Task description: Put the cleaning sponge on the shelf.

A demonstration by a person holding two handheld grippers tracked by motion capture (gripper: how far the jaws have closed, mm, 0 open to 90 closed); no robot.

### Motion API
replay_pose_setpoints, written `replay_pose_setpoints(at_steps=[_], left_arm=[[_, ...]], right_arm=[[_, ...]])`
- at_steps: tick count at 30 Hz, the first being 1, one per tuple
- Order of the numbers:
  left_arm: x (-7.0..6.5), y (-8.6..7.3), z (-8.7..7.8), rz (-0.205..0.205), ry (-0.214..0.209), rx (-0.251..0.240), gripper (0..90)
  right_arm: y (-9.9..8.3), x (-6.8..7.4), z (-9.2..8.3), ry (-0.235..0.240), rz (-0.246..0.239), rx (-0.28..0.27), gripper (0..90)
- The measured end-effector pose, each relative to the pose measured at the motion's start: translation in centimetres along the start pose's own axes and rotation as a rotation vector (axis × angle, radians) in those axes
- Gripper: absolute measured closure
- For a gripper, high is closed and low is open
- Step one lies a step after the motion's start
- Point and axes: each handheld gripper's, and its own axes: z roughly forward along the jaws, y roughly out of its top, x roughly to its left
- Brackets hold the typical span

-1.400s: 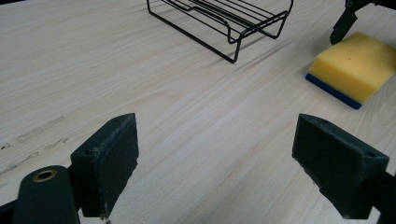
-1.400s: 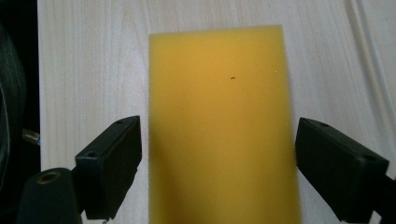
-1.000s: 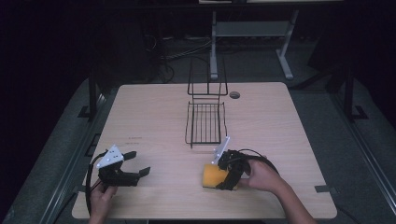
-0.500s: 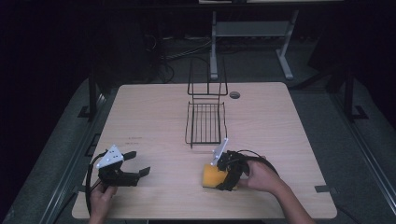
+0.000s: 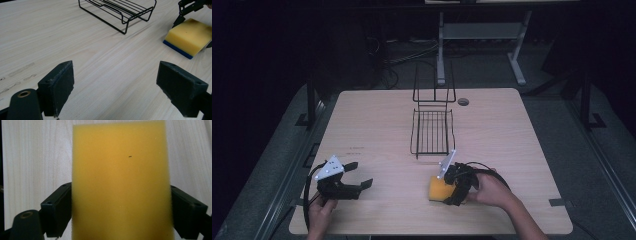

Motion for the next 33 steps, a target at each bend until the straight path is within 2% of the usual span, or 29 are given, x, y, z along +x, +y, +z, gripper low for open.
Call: replay_pose_setpoints(at_steps=[6, 16, 33], left_arm=[[0.0, 0.0, 0.0, -0.003, -0.001, -0.002, 14.1], [0.1, 0.0, -0.1, -0.004, -0.001, -0.005, 14.1], [0.1, 0.0, -0.1, -0.003, 0.001, -0.007, 14.1]], right_arm=[[-0.1, -0.1, 0.0, -0.004, 0.000, 0.003, 19.3], [-0.1, 0.0, -0.1, -0.014, -0.012, 0.002, 20.7], [0.4, -0.3, -1.4, -0.024, -0.016, -0.009, 21.4]])
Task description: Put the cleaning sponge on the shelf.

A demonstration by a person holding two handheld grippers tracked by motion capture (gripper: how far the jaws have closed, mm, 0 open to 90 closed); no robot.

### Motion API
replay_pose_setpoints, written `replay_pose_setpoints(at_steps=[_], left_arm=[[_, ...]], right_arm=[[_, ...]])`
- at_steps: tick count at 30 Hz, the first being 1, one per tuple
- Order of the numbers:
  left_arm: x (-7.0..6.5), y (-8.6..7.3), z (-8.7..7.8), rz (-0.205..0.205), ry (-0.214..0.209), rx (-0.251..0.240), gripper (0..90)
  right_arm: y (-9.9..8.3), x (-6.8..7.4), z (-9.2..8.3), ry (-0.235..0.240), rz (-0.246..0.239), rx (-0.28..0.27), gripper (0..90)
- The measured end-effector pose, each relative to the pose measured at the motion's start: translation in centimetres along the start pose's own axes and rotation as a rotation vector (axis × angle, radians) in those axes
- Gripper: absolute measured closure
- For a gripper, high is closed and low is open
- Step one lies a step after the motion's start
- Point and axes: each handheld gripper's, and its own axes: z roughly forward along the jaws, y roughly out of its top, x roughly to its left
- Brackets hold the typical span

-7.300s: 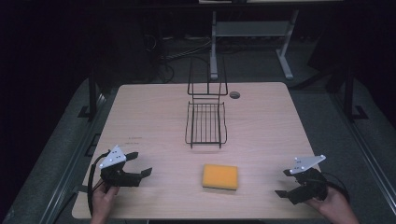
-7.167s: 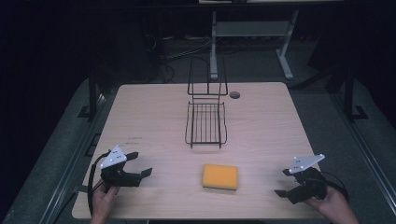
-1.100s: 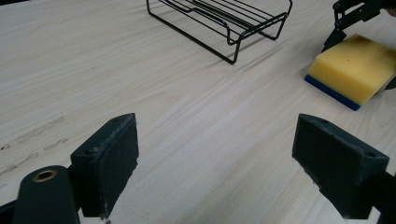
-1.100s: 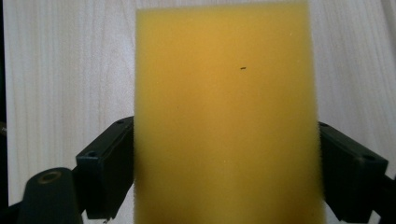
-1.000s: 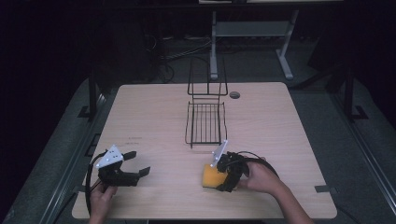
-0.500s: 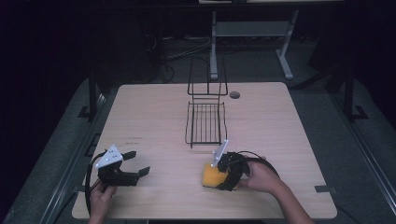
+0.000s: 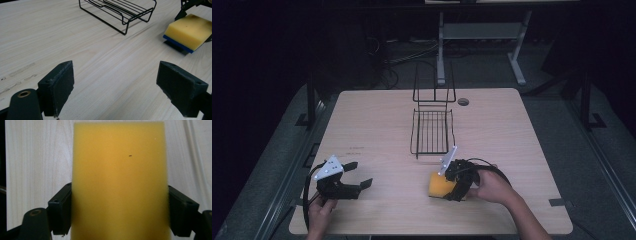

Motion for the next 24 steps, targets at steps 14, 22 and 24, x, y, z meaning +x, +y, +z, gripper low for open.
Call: replay_pose_setpoints(at_steps=[14, 22, 24], left_arm=[[0.1, 0.0, 0.0, 0.003, 0.003, 0.000, 14.1], [0.0, 0.1, 0.1, 0.009, 0.005, 0.006, 14.1], [0.0, 0.1, 0.2, 0.008, 0.010, 0.005, 14.1]], right_arm=[[0.9, -0.9, -1.4, -0.015, -0.007, -0.009, 21.4], [1.6, -1.7, -2.4, -0.022, -0.006, -0.020, 21.4], [1.7, -2.0, -2.7, -0.024, -0.007, -0.023, 21.4]])
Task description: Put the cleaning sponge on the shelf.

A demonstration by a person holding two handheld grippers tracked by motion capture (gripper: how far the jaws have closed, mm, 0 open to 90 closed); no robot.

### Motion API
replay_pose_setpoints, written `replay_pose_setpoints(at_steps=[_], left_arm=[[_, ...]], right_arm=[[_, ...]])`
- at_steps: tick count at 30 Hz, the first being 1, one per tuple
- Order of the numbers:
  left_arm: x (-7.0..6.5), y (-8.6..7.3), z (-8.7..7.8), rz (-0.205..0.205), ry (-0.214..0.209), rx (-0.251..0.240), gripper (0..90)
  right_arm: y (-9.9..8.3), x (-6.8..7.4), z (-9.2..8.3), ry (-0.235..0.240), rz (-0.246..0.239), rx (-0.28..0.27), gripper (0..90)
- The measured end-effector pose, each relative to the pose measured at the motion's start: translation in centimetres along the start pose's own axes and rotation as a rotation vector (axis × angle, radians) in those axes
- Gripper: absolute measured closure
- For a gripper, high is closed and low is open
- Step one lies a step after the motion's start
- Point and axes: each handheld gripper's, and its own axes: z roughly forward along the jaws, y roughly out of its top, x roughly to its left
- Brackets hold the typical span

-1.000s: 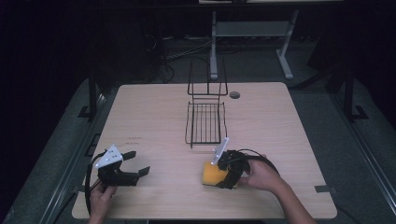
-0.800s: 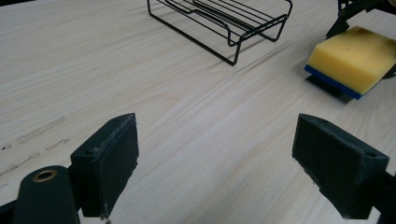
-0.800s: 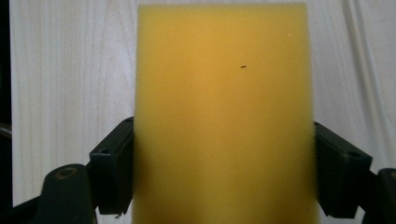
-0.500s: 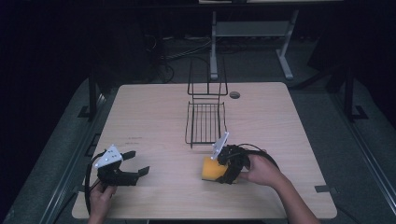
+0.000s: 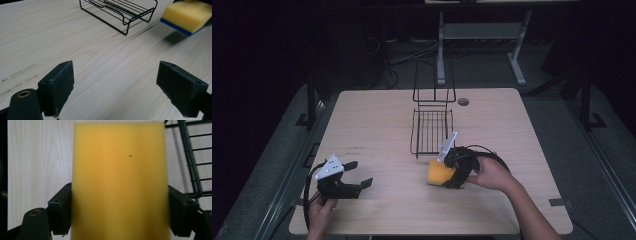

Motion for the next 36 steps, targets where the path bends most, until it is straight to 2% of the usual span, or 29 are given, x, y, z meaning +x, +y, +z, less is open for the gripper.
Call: replay_pose_setpoints(at_steps=[14, 27, 36], left_arm=[[-0.1, 0.1, 0.4, 0.005, 0.004, 0.005, 14.1], [-0.3, 0.5, 1.2, 0.041, 0.014, 0.015, 14.1], [-0.3, 0.5, 1.3, 0.042, 0.018, 0.017, 14.1]], right_arm=[[0.9, -1.6, -0.9, 0.001, 0.001, -0.008, 21.4], [1.7, -3.2, -1.2, 0.001, 0.010, -0.008, 21.4], [2.2, -3.8, -1.6, -0.008, 0.013, -0.009, 21.4]])
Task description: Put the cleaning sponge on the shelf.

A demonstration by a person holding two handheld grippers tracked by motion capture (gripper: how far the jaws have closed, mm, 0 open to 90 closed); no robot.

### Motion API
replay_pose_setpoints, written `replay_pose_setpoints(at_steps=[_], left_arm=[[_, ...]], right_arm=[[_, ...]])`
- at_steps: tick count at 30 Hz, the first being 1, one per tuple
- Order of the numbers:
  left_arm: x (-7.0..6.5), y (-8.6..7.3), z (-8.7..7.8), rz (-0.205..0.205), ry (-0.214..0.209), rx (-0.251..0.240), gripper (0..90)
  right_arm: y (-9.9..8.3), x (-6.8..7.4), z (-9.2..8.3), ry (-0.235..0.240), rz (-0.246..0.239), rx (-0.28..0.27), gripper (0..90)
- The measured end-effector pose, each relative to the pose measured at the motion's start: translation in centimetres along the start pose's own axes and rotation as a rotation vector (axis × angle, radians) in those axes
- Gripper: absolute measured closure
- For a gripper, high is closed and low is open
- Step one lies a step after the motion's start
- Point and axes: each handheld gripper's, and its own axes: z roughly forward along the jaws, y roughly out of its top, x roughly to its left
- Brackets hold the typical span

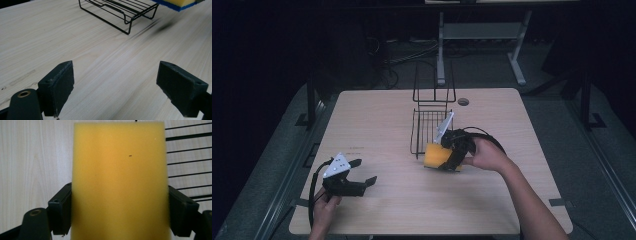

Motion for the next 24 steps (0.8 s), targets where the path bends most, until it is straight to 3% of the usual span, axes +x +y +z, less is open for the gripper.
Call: replay_pose_setpoints(at_steps=[19, 24], left_arm=[[0.1, -0.1, -0.2, -0.003, -0.001, -0.002, 14.1], [0.0, -0.1, -0.2, -0.004, 0.001, -0.003, 14.1]], right_arm=[[1.4, -1.8, 0.4, -0.008, -0.025, 0.012, 21.4], [1.8, -2.2, 0.8, -0.002, -0.014, 0.041, 21.4]])
